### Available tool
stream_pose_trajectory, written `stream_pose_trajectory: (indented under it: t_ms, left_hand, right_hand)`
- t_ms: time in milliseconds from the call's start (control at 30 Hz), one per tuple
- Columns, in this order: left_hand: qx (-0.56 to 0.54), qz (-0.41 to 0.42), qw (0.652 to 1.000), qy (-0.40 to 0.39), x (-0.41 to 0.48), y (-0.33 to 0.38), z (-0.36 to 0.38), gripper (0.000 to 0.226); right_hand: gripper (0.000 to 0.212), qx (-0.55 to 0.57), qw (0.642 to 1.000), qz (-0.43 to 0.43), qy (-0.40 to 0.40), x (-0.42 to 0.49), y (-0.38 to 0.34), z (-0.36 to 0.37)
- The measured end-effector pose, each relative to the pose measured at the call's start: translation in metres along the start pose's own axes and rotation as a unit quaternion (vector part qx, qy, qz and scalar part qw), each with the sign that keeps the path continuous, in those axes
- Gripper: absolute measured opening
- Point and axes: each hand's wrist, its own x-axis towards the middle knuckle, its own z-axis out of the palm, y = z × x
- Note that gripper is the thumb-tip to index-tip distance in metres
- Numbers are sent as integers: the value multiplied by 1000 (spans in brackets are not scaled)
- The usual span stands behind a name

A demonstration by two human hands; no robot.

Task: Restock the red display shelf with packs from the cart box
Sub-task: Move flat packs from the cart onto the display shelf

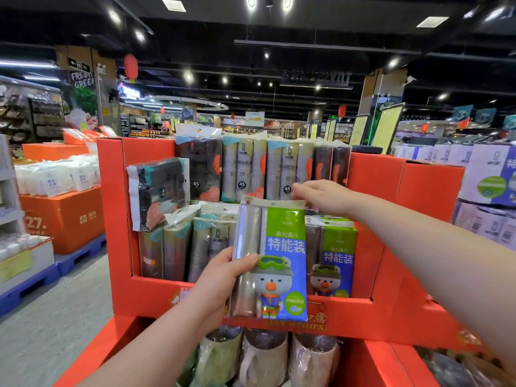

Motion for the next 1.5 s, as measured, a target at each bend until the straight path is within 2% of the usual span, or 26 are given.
stream_pose_trajectory:
  t_ms: [67,133,233,300,367,467,533,600,667,767,933,1133,1233,1333,1400,1500]
  left_hand:
    - [9,8,999,-32,3,2,14,18]
    - [22,14,998,-60,8,3,27,20]
    - [71,36,993,-87,14,4,40,26]
    - [188,83,974,-91,22,3,41,40]
    - [383,128,913,-58,31,-1,33,62]
    - [636,174,751,-23,36,-15,12,74]
    - [736,158,657,-35,36,-27,-2,76]
    - [781,138,606,-57,35,-36,-12,77]
    - [803,143,575,-65,35,-40,-16,75]
    - [799,143,580,-68,35,-41,-17,70]
    - [801,141,577,-71,35,-40,-17,65]
    - [806,137,572,-70,37,-42,-17,65]
    - [804,134,574,-70,38,-42,-16,65]
    - [805,130,575,-69,37,-42,-16,64]
    - [804,129,576,-69,37,-42,-15,63]
    - [801,130,580,-70,36,-41,-15,64]
  right_hand:
    - [42,2,997,-13,-82,-14,-14,-7]
    - [44,-76,989,-22,-129,-22,-19,-16]
    - [38,-124,982,-29,-142,-28,-21,-35]
    - [36,-162,977,-32,-138,-28,-20,-45]
    - [39,-214,967,-25,-132,-27,-17,-50]
    - [47,-277,952,1,-133,-24,-9,-48]
    - [50,-297,946,20,-131,-22,-1,-45]
    - [51,-322,938,33,-127,-19,5,-38]
    - [50,-348,928,45,-126,-17,11,-30]
    - [46,-363,922,56,-125,-11,15,-23]
    - [55,-382,910,74,-142,-5,19,-14]
    - [52,-448,880,79,-139,-7,38,12]
    - [61,-476,871,72,-100,-13,43,25]
    - [76,-470,878,76,-47,-19,45,34]
    - [72,-476,875,92,-24,-22,45,40]
    - [54,-476,874,100,21,-28,46,52]
